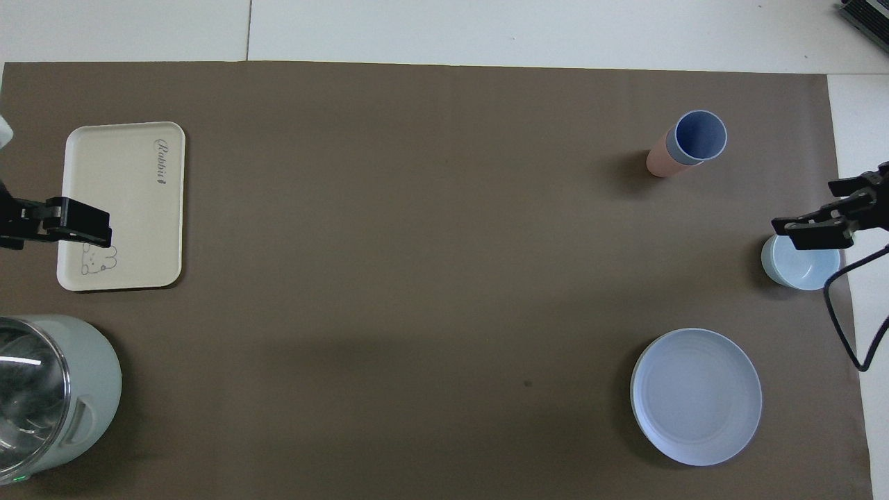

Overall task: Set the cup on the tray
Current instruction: 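Move the right gripper toward the nested pink cup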

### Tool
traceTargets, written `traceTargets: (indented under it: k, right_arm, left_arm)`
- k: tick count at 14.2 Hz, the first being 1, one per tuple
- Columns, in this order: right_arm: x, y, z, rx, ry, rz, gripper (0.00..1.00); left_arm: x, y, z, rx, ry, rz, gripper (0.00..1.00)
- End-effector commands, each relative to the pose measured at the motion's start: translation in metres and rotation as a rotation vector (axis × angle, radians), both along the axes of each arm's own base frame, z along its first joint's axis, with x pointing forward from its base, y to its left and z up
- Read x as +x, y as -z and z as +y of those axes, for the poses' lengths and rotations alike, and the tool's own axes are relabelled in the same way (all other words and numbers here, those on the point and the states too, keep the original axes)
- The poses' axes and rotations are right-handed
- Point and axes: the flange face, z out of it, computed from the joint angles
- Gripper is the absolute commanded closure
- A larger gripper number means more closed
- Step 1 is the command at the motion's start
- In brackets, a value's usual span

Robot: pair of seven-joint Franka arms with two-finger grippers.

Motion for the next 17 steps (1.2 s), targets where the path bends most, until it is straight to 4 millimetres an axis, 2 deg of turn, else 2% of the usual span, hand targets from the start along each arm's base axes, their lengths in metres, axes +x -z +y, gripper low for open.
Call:
traceTargets:
  k: [1,3,4,6,10,11,15,17]
  right_arm:
    - [-0.003,0.029,-0.028,0.084,-0.183,-0.114,0.0]
    - [0.006,0.058,-0.048,0.148,-0.27,-0.161,0.0]
    - [0.011,0.075,-0.059,0.205,-0.296,-0.193,0.0]
    - [0.022,0.111,-0.08,0.289,-0.35,-0.253,0.0]
    - [0.043,0.154,-0.116,0.384,-0.348,-0.299,0.0]
    - [0.045,0.16,-0.117,0.409,-0.332,-0.313,0.0]
    - [0.061,0.221,-0.122,0.521,-0.348,-0.361,0.0]
    - [0.078,0.224,-0.123,0.549,-0.339,-0.393,0.0]
  left_arm:
    - [0.013,-0.001,0.005,-0.052,-0.001,0.02,0.05]
    - [0.013,-0.003,0.01,-0.054,-0.009,0.006,0.03]
    - [0.014,-0.001,0.01,-0.06,-0.009,0.0,0.0]
    - [0.012,0.01,0.007,-0.061,-0.005,0.005,0.0]
    - [0.009,0.009,0.004,-0.069,0.0,0.009,0.0]
    - [0.01,0.011,0.004,-0.069,0.0,0.009,0.0]
    - [0.01,0.012,0.007,-0.087,-0.007,-0.005,0.0]
    - [0.012,0.013,0.012,-0.088,-0.017,-0.013,0.0]
